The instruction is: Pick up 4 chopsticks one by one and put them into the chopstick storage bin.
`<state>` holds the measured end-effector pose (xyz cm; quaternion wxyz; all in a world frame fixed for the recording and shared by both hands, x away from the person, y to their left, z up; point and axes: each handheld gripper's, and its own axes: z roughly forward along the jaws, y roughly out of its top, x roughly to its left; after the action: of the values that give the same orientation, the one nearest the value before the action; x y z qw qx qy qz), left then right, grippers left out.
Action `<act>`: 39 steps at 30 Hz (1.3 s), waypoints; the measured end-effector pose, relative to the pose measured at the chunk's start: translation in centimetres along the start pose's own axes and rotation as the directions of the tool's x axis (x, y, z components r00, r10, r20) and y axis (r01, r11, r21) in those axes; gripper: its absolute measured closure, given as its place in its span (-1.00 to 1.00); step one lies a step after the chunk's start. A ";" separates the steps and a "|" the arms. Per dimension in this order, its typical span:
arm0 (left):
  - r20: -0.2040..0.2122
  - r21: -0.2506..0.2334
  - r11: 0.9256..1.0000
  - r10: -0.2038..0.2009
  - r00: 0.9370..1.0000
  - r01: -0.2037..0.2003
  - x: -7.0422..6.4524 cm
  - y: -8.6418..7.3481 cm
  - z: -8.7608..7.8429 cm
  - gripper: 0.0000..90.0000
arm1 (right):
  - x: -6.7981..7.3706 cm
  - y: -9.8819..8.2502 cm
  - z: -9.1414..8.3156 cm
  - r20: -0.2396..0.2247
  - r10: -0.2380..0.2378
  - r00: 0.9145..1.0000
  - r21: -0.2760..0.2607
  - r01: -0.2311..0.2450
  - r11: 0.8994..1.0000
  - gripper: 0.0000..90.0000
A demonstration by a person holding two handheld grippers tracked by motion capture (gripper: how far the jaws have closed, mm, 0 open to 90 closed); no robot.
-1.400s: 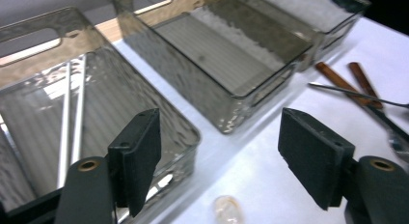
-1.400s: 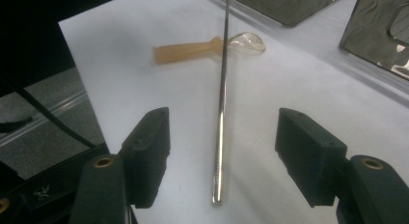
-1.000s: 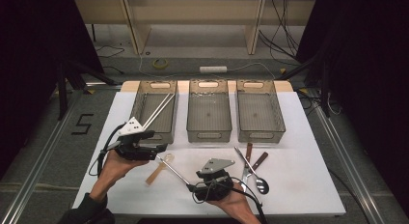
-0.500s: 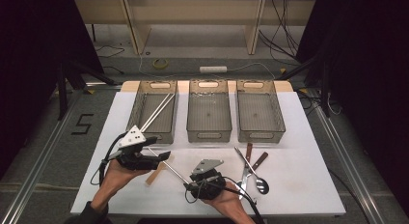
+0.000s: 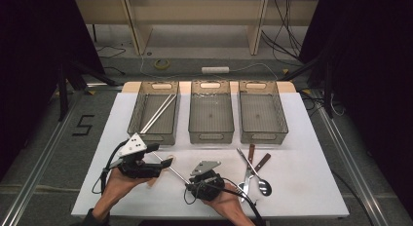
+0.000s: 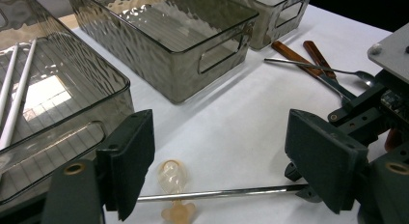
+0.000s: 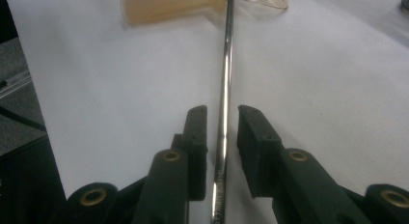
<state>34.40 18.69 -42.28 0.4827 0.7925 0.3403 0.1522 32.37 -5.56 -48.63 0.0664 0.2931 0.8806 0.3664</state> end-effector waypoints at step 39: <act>0.183 0.296 0.913 0.234 0.955 -0.280 0.9 0.2 3.2 -0.38 | -1.3 1.2 -1.7 -0.008 -0.102 0.995 0.035 0.102 0.994 0.89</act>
<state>36.95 17.10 -43.79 0.3472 0.9068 0.2172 0.1000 33.48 -6.63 -46.69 0.0770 0.2478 0.9009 0.3480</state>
